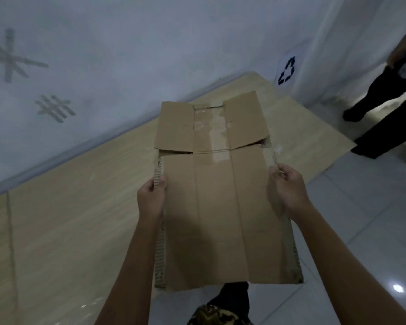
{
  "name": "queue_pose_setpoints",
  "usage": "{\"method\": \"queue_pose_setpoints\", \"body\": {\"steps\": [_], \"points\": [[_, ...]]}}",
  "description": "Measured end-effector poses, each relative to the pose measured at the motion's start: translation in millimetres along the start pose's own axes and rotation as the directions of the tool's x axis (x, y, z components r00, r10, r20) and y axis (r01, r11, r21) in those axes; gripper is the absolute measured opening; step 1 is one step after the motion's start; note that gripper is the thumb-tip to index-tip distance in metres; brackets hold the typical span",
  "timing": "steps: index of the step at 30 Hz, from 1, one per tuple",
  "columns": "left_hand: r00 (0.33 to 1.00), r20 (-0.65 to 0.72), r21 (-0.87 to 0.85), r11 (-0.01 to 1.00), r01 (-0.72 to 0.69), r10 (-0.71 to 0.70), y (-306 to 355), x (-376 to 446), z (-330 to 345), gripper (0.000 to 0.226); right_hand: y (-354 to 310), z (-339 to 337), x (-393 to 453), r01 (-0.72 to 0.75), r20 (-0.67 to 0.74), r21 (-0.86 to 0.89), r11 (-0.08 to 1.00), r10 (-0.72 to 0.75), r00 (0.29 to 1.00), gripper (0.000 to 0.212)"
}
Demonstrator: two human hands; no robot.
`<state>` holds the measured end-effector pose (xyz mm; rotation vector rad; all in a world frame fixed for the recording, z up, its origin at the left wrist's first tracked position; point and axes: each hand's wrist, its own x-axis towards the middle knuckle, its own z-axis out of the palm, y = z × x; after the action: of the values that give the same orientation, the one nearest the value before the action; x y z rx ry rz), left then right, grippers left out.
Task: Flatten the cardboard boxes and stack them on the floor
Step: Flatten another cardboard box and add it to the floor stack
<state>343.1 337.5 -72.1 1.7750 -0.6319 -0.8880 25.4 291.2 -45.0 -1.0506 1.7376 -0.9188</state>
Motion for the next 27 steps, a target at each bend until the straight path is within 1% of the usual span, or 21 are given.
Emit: {"method": "queue_pose_setpoints", "body": {"steps": [2, 5, 7, 10, 13, 14, 17, 19, 21, 22, 24, 27], "points": [[0.999, 0.015, 0.018, 0.999, 0.029, -0.029, 5, 5, 45, 0.023, -3, -24, 37, -0.018, 0.000, -0.042, 0.999, 0.018, 1.000, 0.033], [0.991, 0.034, -0.008, 0.991, 0.132, -0.132, 12, 9, 116, 0.024, -6, -68, 90, -0.041, -0.002, -0.078, 0.996, 0.041, 0.999, 0.027], [0.984, 0.058, -0.014, 0.986, 0.168, -0.167, 20, 11, 163, 0.023, -5, -96, 123, -0.055, -0.009, -0.098, 0.994, 0.054, 0.998, 0.025], [0.983, 0.054, 0.010, 0.985, 0.174, -0.174, 33, 11, 238, 0.032, -1, -140, 174, -0.068, -0.033, -0.124, 0.990, 0.064, 0.997, 0.022], [0.984, 0.054, 0.026, 0.985, 0.170, -0.171, 46, 9, 311, 0.030, -4, -180, 225, -0.059, -0.040, -0.125, 0.990, 0.054, 0.998, 0.017], [0.983, 0.056, 0.026, 0.985, 0.172, -0.173, 49, 8, 338, 0.029, -4, -196, 245, -0.071, -0.038, -0.124, 0.990, 0.067, 0.997, 0.019], [0.985, 0.042, 0.024, 0.986, 0.166, -0.167, 54, 2, 411, 0.025, -3, -242, 308, -0.083, -0.011, -0.138, 0.987, 0.082, 0.997, 0.035], [0.988, -0.005, 0.025, 0.988, 0.154, -0.154, 58, -7, 462, 0.024, 4, -276, 360, -0.032, 0.047, -0.165, 0.986, 0.040, 0.998, 0.037], [0.984, -0.040, 0.012, 0.985, 0.172, -0.171, 66, -16, 505, 0.026, 7, -307, 402, -0.003, 0.096, -0.187, 0.982, 0.021, 0.995, 0.037], [0.980, -0.060, 0.001, 0.982, 0.189, -0.189, 71, -21, 529, 0.024, 7, -323, 425, 0.006, 0.115, -0.199, 0.980, 0.017, 0.993, 0.036], [0.968, -0.095, -0.025, 0.973, 0.231, -0.232, 79, -26, 572, 0.024, 4, -349, 466, 0.031, 0.148, -0.229, 0.973, 0.003, 0.989, 0.027], [0.960, -0.125, -0.047, 0.968, 0.248, -0.252, 85, -20, 627, 0.024, -1, -367, 525, 0.059, 0.190, -0.284, 0.957, -0.004, 0.982, 0.019]]}}
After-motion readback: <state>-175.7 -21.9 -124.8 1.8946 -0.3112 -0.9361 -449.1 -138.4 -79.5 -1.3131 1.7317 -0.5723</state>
